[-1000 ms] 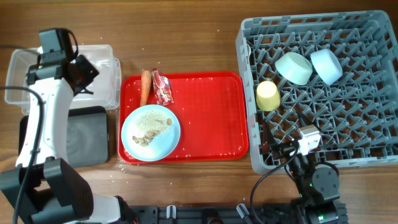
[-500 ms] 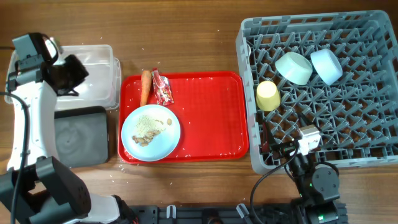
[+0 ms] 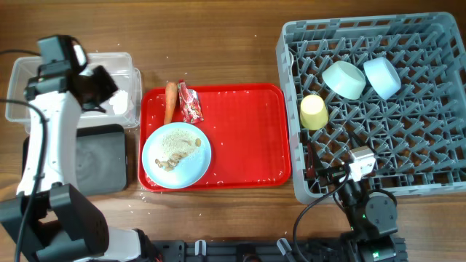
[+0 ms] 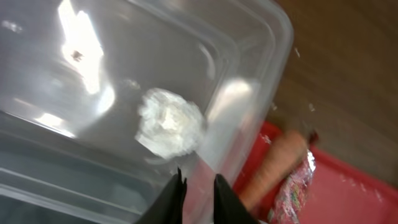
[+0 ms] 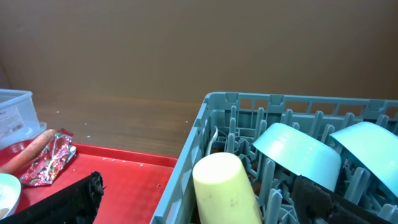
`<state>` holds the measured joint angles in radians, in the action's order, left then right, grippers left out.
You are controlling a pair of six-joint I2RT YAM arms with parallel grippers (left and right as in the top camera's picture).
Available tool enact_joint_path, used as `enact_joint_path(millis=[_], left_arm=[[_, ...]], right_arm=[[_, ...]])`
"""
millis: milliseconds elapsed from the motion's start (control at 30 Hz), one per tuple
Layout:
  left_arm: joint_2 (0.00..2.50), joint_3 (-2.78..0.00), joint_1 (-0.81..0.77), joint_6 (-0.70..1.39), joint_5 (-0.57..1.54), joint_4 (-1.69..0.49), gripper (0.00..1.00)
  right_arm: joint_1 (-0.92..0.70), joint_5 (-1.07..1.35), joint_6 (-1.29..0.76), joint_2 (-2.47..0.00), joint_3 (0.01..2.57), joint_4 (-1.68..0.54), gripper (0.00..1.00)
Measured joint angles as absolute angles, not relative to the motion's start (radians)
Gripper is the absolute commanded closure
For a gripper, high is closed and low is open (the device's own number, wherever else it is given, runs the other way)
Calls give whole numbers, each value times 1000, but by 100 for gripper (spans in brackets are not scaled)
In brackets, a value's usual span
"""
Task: Sort waste into correct bins and load items into the dishwasher rack
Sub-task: 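Grasp the red candy wrapper with the left gripper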
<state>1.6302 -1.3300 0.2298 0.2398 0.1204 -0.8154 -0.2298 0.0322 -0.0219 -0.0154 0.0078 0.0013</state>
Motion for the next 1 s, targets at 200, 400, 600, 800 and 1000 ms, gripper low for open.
enact_joint_path(millis=[200, 400, 600, 800, 1000], left_arm=[[1630, -1330, -40, 210, 158, -905, 32], [1641, -1270, -289, 310, 5, -778, 32], [1794, -1242, -339, 381, -99, -616, 34], [1930, -1232, -340, 406, -127, -551, 40], [1963, -1232, -340, 410, -161, -532, 65]], right_arm=[[-230, 32, -22, -15, 8, 1, 0], [-230, 32, -22, -15, 8, 1, 0], [-230, 32, -22, -15, 8, 1, 0], [-230, 32, -22, -15, 8, 1, 0], [-230, 32, -22, -15, 8, 1, 0]])
